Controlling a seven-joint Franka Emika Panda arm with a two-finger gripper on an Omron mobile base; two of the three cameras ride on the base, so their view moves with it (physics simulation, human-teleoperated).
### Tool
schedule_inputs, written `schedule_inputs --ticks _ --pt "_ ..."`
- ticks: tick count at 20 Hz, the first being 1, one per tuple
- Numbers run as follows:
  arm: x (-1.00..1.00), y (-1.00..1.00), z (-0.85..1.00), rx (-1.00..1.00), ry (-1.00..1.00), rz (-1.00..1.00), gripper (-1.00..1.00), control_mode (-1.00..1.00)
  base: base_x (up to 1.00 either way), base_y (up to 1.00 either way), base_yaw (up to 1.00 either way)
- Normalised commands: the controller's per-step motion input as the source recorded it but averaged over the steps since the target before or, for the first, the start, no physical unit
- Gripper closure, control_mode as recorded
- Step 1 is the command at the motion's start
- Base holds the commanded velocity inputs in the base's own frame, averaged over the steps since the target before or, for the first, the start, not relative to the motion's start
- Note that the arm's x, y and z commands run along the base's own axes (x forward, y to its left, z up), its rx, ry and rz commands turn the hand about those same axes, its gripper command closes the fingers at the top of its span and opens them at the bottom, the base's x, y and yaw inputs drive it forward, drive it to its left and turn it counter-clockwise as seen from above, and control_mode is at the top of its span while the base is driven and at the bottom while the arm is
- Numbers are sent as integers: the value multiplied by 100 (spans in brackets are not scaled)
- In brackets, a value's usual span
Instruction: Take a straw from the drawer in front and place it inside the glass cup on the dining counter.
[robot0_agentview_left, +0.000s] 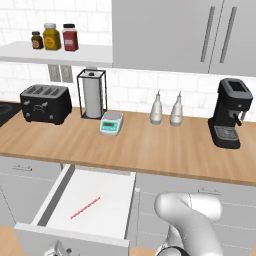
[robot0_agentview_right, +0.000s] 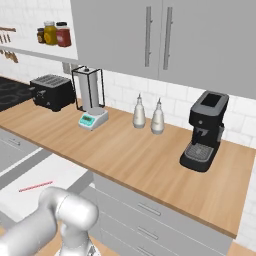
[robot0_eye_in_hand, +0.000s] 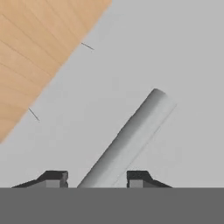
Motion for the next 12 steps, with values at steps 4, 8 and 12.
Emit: schedule_inputs --ticks 4,8,12 --pt "21 -61 100 53 24 -13 -100 -100 0 0 0" --pt "-22 -49 100 49 7 -8 -100 -100 0 0 0" --pt "-70 -17 100 43 6 -6 -100 -100 0 0 0"
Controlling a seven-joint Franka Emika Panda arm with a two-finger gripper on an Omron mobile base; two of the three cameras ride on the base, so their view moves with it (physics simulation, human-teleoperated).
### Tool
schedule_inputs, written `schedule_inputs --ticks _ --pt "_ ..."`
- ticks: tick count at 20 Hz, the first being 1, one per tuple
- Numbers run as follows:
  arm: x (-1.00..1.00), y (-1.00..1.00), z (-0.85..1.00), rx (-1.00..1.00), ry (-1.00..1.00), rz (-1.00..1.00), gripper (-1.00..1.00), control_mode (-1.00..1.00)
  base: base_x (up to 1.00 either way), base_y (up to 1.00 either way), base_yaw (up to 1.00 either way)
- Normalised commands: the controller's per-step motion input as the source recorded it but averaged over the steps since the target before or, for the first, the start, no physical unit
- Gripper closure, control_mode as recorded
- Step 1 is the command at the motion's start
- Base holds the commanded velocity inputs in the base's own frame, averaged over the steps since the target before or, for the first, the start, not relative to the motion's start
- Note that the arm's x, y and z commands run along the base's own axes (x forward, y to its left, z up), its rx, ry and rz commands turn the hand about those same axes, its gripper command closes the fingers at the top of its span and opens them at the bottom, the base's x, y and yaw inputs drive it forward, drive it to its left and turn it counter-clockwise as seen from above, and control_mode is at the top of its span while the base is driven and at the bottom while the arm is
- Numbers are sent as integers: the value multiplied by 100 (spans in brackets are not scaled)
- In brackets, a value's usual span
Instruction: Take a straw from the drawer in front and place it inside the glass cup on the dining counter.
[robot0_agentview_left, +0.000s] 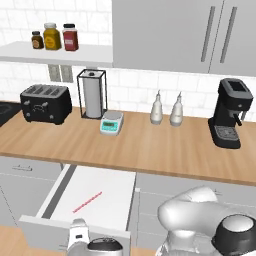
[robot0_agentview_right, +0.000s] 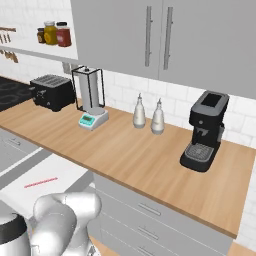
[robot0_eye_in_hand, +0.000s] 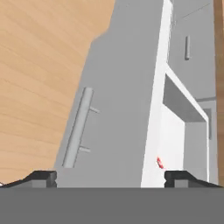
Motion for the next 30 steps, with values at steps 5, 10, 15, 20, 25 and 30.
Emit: schedule_inputs --ticks 5,10,15,20,25,30 --pt "-97 0 100 33 22 -1 -100 -100 0 0 0" --pt "-39 -7 100 31 6 -16 -100 -100 0 0 0" --pt "0 -4 98 24 2 -53 -100 -100 0 0 0" --pt "7 -8 99 18 45 -40 -100 -100 0 0 0" --pt "11 -17 89 7 68 -22 -100 -100 0 0 0" --pt "17 -34 -28 5 11 -39 -100 -100 0 0 0"
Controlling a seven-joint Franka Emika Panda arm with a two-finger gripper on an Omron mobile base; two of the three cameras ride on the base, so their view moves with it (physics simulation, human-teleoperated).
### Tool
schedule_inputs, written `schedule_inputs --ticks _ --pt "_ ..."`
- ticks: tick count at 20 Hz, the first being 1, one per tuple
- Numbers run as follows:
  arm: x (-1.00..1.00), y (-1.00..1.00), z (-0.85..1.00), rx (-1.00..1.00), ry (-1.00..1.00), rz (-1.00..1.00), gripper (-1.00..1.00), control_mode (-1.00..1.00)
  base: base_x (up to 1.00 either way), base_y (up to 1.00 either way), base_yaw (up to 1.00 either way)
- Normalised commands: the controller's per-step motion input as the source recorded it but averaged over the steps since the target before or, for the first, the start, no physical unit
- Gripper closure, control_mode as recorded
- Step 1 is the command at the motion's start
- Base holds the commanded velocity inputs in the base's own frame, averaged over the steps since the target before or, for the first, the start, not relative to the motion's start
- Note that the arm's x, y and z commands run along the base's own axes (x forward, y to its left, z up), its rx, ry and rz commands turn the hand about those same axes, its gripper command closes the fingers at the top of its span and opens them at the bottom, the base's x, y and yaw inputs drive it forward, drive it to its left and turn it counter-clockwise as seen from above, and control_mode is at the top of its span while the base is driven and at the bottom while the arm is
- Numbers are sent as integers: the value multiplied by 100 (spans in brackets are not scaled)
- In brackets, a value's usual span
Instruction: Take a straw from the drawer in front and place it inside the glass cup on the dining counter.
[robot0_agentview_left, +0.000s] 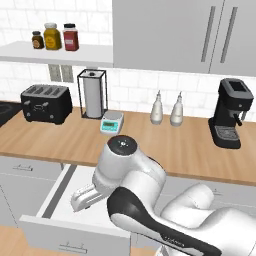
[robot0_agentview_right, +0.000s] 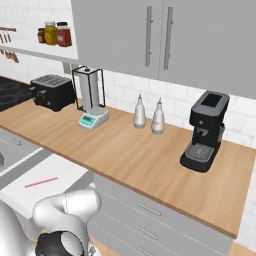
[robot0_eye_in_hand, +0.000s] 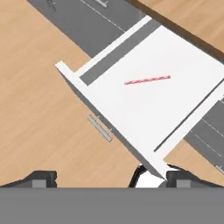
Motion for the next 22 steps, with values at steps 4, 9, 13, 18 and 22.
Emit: schedule_inputs --ticks 4,9,13,18,22 --pt "5 -38 -39 11 0 -48 -100 -100 0 0 0" --pt "50 -53 -7 19 20 -41 -100 -100 0 0 0" --pt "71 -11 -1 12 21 -30 -100 -100 0 0 0" --pt "44 12 -25 -3 8 -35 -100 -100 0 0 0" --pt "49 4 -46 -7 11 -30 -100 -100 0 0 0"
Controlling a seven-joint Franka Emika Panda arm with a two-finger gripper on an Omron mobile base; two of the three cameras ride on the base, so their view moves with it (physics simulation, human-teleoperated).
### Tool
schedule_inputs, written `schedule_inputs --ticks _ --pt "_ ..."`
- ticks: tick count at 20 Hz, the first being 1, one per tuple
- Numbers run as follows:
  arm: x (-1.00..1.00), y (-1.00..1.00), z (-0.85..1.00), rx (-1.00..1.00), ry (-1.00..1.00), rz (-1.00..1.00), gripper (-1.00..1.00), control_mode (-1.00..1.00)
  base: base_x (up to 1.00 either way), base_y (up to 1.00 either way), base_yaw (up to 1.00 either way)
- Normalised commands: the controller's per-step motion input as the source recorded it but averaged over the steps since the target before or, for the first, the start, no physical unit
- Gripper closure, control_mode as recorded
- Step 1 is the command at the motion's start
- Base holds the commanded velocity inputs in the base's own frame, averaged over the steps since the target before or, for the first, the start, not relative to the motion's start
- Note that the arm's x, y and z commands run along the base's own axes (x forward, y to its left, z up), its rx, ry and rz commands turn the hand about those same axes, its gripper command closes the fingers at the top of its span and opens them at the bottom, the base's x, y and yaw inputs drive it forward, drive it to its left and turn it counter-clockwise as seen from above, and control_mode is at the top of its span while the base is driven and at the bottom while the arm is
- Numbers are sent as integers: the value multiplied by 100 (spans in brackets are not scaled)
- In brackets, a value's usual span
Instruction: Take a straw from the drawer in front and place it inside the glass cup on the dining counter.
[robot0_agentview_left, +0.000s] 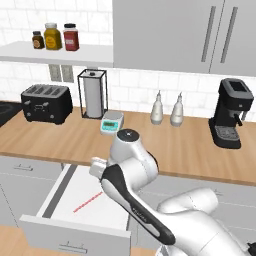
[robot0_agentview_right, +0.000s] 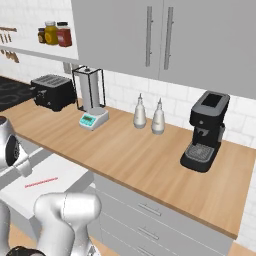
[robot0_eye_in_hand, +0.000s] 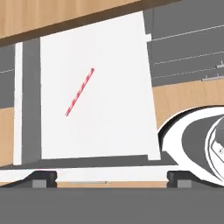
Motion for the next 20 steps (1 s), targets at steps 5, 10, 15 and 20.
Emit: schedule_inputs --ticks 5,10,15,20 --pt "62 2 -57 -4 11 -18 -100 -100 0 0 0" --pt "62 28 -56 -5 1 -8 -100 -100 0 0 0" --pt "56 49 -51 -12 4 -2 -100 -100 0 0 0" --pt "64 26 -40 -11 21 0 -100 -100 0 0 0"
